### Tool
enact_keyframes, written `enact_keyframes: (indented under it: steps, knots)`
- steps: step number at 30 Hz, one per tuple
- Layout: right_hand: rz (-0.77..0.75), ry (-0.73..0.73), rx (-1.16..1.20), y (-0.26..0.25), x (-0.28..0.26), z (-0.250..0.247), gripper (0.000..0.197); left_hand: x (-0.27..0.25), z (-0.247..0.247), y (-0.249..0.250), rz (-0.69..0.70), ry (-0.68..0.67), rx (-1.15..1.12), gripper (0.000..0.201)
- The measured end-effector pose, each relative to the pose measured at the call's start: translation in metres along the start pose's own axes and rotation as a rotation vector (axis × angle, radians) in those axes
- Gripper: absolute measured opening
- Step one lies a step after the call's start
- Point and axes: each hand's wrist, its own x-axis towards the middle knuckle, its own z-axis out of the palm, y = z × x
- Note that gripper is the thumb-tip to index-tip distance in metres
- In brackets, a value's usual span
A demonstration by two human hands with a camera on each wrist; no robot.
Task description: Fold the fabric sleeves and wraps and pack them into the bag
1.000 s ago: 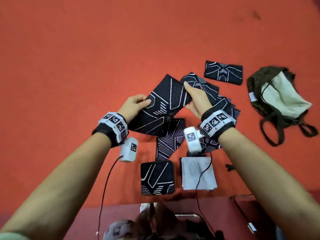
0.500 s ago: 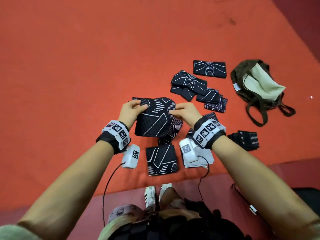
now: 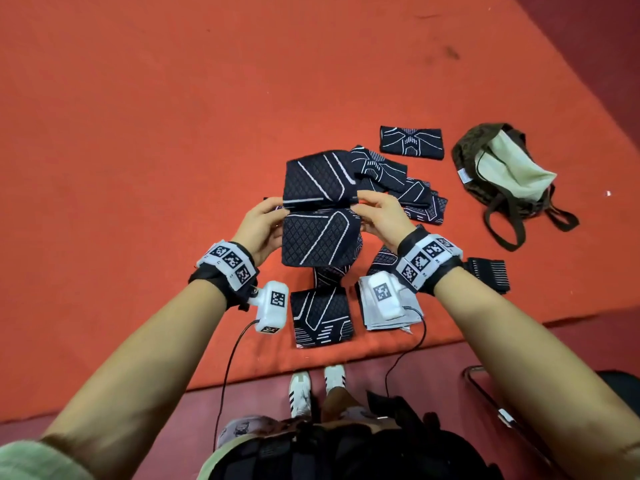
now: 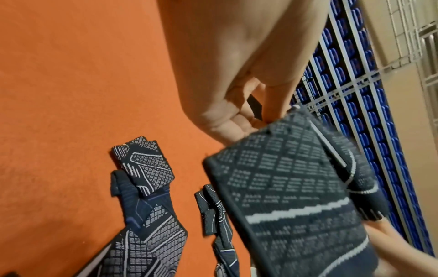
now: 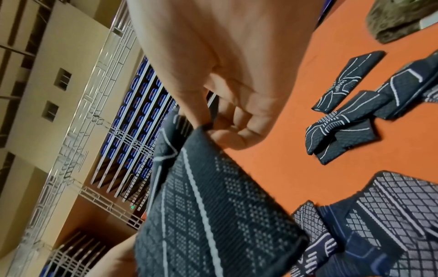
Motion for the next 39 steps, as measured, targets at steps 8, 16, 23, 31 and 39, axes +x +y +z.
enact_keyframes:
  steps: [8, 16, 23, 31, 39]
  knots:
    - [0.062, -0.075, -0.171, -0.014, -0.013, -0.008, 0.037, -0.014, 0.004, 0.012, -0.073, -0.009, 0.119, 0.031]
    - [-0.063, -0.216, -0.318, -0.014, -0.019, -0.011, 0.027, -0.024, 0.011, 0.015, 0.009, -0.093, 0.311, 0.036]
    - [0.051, -0.215, -0.266, -0.007, -0.022, 0.003, 0.053, -0.02, 0.021, 0.005, -0.08, -0.221, 0.599, 0.021]
    - [0.204, -0.179, -0.219, 0.017, -0.024, -0.004, 0.027, -0.015, 0.003, -0.009, -0.078, -0.08, 0.527, 0.035]
    - [0.105, -0.104, -0.213, 0.019, -0.022, 0.003, 0.02, -0.013, 0.013, -0.008, -0.187, -0.221, 0.439, 0.03]
